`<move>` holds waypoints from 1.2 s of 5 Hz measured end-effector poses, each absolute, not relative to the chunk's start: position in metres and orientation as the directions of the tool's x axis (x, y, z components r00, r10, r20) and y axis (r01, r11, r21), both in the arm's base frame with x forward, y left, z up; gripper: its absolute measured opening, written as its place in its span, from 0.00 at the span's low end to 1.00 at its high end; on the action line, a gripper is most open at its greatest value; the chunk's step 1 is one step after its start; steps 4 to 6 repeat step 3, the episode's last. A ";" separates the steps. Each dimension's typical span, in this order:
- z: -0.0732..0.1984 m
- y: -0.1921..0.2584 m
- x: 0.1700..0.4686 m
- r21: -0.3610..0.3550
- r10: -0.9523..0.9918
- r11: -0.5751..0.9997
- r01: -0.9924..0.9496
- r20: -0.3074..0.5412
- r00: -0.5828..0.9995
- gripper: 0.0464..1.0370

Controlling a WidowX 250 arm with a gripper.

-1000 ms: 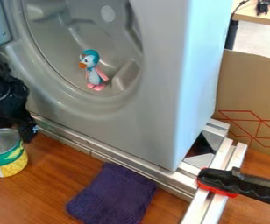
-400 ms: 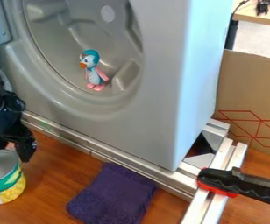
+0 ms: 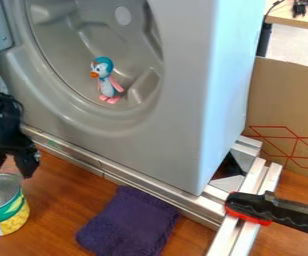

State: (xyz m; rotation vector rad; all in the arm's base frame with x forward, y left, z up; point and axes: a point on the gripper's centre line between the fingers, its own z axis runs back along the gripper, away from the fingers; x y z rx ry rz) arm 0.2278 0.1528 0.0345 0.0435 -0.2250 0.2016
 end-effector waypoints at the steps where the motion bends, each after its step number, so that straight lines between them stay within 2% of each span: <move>1: 0.064 0.152 0.226 0.045 0.142 0.987 -0.157 0.234 0.962 0.96; 2: 0.105 0.123 0.214 0.188 -0.047 0.982 0.010 0.194 0.980 0.96; 3: 0.112 0.101 0.187 0.213 -0.127 0.968 0.130 -0.027 0.992 0.96; 6: 0.112 0.101 0.187 0.213 -0.127 0.968 0.130 -0.027 0.992 0.96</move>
